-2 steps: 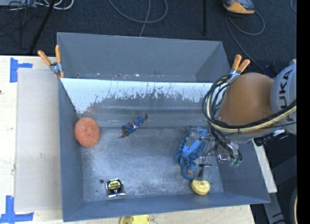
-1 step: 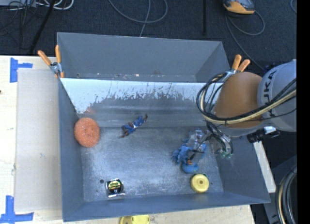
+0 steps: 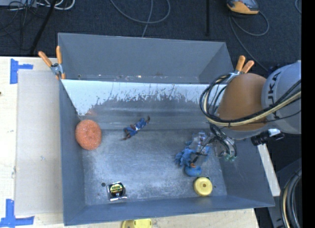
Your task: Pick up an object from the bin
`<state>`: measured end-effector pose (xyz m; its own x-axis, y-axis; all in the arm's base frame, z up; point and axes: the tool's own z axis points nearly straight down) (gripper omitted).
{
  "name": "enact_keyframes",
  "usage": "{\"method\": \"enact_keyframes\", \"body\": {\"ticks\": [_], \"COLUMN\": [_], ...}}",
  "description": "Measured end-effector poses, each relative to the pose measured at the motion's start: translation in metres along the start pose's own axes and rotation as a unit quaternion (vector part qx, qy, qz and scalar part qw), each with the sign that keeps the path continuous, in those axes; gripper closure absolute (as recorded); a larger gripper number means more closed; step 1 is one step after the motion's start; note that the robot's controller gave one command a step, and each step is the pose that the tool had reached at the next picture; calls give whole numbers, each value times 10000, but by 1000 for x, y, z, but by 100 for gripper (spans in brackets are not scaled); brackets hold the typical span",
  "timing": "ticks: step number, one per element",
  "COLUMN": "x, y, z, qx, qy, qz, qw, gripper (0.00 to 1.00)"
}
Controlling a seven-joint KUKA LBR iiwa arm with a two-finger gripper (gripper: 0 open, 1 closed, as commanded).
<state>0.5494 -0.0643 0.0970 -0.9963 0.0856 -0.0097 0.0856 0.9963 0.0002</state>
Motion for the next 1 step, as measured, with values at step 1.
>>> {"method": "enact_keyframes", "body": {"ticks": [1], "x": [14], "y": [11], "z": [-122], "qx": [-1], "qy": [46], "qz": [-106], "qw": [9999], "gripper": [100]}}
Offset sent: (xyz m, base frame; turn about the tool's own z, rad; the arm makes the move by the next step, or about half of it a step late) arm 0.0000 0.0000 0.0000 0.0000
